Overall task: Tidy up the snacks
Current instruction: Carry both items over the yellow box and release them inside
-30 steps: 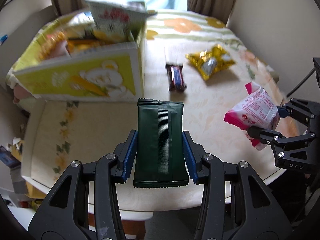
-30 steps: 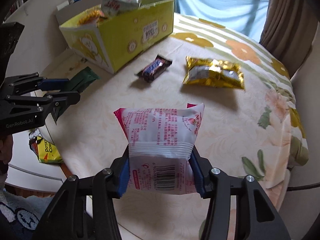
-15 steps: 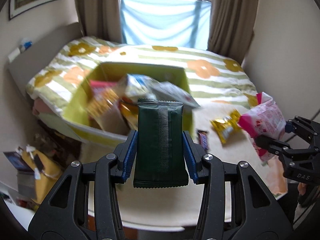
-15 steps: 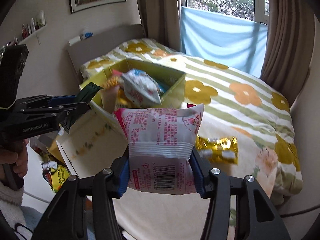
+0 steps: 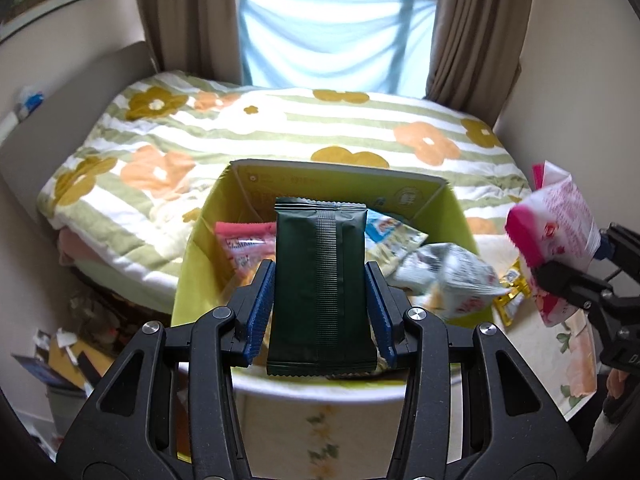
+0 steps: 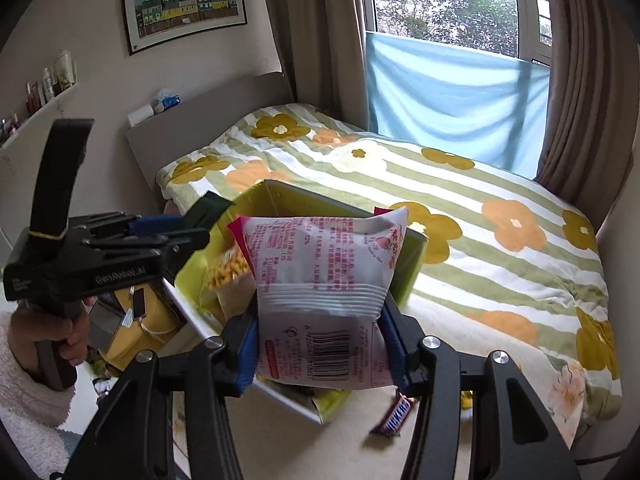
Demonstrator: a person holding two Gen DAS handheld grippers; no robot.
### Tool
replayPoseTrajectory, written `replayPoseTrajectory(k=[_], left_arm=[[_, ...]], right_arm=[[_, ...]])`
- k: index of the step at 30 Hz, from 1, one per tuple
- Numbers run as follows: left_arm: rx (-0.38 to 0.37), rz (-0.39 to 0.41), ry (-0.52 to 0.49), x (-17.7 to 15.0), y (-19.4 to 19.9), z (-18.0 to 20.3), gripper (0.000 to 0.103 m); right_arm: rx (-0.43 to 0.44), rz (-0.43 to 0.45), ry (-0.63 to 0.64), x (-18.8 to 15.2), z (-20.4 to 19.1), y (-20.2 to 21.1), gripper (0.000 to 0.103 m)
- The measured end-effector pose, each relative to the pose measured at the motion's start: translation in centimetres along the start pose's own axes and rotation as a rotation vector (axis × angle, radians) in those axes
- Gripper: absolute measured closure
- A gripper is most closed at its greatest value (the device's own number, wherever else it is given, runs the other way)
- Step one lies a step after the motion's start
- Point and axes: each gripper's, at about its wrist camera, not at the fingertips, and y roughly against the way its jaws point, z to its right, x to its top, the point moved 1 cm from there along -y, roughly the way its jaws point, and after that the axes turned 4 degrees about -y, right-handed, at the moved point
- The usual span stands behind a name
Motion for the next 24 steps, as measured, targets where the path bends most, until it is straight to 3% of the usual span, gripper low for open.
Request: replayPoseTrajectory(k=[8,9,12,15,24], left_arm=[[-0.073,-0.087,-0.041,1.8,-5.3,-2.6,0.062],[-0.083,-0.099,-0.046,1.9,-5.8,-2.7,0.057],[-0.07,-0.126,-0.062,2.2,-6.9,-3.0,0.0],[-0.099,-0.093,-0.049,2.3,-6.5,-3.5,0.0],[-0.123,-0.115,-0.026,1.6,-6.3,-4.2,0.0]], right_arm=[[-0.045,-0.036,-0.106,2.1,-0.2,-3.9,0.055],[-0.054,-0.041,-0.12,2.1,-0.1,-4.1,0.055],[-0.063,-0.046,-0.152,2.3,0.1,-4.7,0.055],[-0.067,-0.056,-0.181,2.7,0.6,-5.3,0.055],[-0.082,-0.083,-0.265,3.9,2.4,-7.4,0.051]])
